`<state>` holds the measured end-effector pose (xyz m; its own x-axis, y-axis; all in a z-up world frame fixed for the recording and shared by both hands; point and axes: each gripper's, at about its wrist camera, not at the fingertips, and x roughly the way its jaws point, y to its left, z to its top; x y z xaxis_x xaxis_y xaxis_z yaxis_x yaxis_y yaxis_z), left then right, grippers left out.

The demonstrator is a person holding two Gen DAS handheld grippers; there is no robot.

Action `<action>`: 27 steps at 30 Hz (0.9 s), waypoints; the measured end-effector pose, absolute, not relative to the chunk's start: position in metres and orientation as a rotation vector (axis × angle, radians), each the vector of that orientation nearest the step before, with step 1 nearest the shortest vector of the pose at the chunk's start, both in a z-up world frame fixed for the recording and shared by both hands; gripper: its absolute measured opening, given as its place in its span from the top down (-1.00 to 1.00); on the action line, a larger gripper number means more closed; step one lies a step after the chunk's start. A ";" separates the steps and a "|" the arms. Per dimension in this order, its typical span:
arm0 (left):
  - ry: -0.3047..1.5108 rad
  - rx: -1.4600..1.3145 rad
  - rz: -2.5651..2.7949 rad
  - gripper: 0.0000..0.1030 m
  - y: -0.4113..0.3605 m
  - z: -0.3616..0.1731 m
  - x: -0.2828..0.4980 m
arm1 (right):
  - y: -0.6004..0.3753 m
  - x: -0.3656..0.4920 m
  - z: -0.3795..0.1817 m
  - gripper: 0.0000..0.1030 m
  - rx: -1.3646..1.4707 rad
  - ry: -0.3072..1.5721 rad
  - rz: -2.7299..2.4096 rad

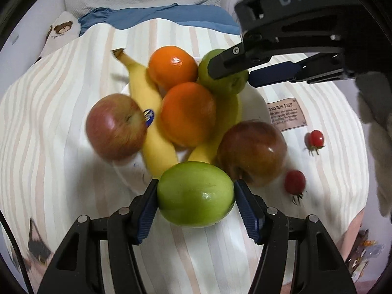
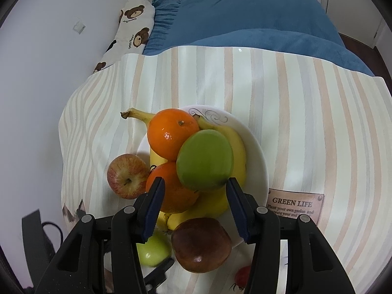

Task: Organize fruits

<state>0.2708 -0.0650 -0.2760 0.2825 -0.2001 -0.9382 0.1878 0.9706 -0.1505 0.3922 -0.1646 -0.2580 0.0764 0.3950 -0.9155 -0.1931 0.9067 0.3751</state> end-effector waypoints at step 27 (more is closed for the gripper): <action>1.254 0.027 -0.223 -0.20 -0.065 -0.274 0.271 | -0.166 0.391 -0.262 -0.07 0.182 1.429 0.432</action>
